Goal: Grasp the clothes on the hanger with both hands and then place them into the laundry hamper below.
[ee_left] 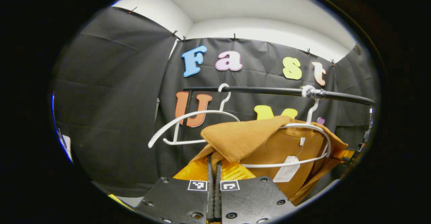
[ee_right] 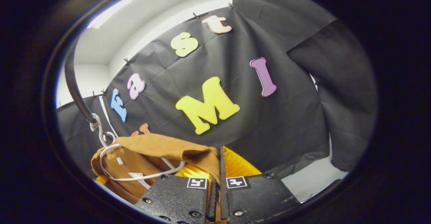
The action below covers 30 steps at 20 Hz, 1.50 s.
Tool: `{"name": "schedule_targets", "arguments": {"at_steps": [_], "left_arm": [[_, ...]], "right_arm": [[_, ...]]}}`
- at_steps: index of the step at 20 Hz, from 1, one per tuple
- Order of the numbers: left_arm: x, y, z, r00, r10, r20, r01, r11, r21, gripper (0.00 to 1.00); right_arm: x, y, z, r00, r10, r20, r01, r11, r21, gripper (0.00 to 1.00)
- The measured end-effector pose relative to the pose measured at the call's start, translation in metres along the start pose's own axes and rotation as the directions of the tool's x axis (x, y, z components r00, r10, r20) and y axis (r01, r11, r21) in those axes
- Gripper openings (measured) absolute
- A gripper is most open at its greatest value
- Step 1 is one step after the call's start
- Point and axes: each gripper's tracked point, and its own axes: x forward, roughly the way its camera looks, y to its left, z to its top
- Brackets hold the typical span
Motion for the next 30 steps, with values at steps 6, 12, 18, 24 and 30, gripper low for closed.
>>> {"name": "schedule_targets", "arguments": {"at_steps": [6, 12, 18, 24, 30], "left_arm": [[0.014, 0.013, 0.018, 1.000, -0.013, -0.006, 0.013, 1.000, -0.005, 0.05], [0.028, 0.023, 0.011, 0.999, -0.027, -0.046, 0.026, 1.000, -0.006, 0.00], [0.035, 0.025, -0.015, 0.995, -0.050, -0.087, 0.043, 0.996, -0.075, 0.00], [0.043, 0.047, -0.042, 0.984, -0.075, -0.161, 0.045, 0.982, -0.183, 0.00], [0.032, 0.052, -0.074, 0.973, -0.090, -0.213, 0.045, 0.977, -0.209, 0.00]], "right_arm": [[0.027, -0.010, -0.010, 0.998, -0.007, -0.068, 0.009, 1.000, 0.023, 0.08], [0.052, -0.015, -0.028, 0.988, 0.023, -0.153, -0.014, 0.998, 0.058, 0.08], [0.061, -0.017, -0.035, 0.985, 0.036, -0.171, -0.021, 0.996, 0.085, 0.07], [0.069, -0.021, -0.049, 0.971, 0.056, -0.232, -0.033, 0.995, 0.098, 0.07], [0.070, -0.031, -0.074, 0.953, 0.061, -0.298, -0.022, 0.991, 0.133, 0.07]]}}
